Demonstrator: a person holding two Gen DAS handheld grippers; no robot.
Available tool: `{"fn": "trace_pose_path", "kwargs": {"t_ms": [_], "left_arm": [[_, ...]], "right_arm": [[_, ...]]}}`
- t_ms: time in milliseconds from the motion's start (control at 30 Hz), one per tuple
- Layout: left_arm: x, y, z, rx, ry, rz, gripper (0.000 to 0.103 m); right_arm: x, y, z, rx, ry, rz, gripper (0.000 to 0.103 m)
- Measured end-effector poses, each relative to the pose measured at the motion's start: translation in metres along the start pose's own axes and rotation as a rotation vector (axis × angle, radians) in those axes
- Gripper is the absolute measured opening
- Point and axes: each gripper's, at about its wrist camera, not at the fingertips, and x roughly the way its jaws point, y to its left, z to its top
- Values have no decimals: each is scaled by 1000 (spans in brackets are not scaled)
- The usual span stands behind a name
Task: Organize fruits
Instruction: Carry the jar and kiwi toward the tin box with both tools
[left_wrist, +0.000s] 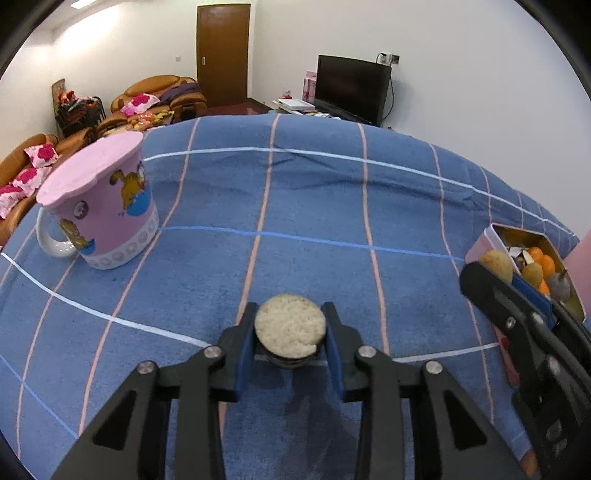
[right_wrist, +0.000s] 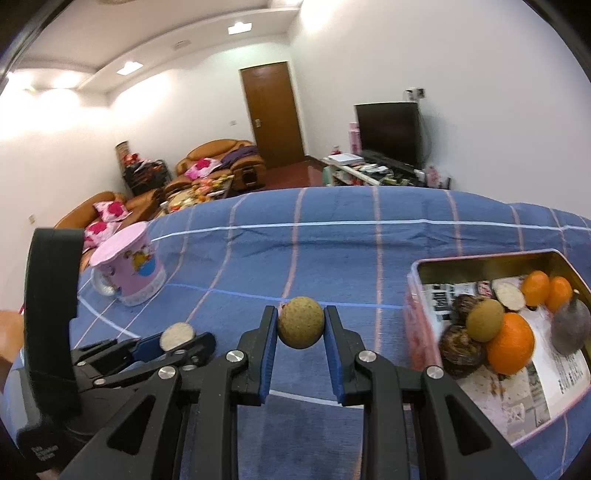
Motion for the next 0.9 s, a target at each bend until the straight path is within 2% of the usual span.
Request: {"fn": "trace_pose_path", "kwargs": {"t_ms": [167, 267, 400, 567, 733, 900], "left_arm": [[-22, 11, -6, -68, -105, 42, 36], [-31, 19, -9, -110, -144, 56, 36], [-37, 27, -12, -148, -175, 61, 36], [-45, 31, -13, -170, -217, 134, 36], [-45, 28, -12, -151, -234, 146, 36], [-50, 30, -16, -162, -236, 148, 36]], "right_arm": [[-11, 12, -3, -31, -54, 137, 27], [-9, 14, -5, -25, -44, 181, 27], [-12, 13, -5, -15, -62, 135, 27], [-25, 19, -8, -49, -116, 44, 27], [-35, 31, -11, -128, -154, 1, 27], [-38, 33, -14, -146, -163, -7, 27]]}}
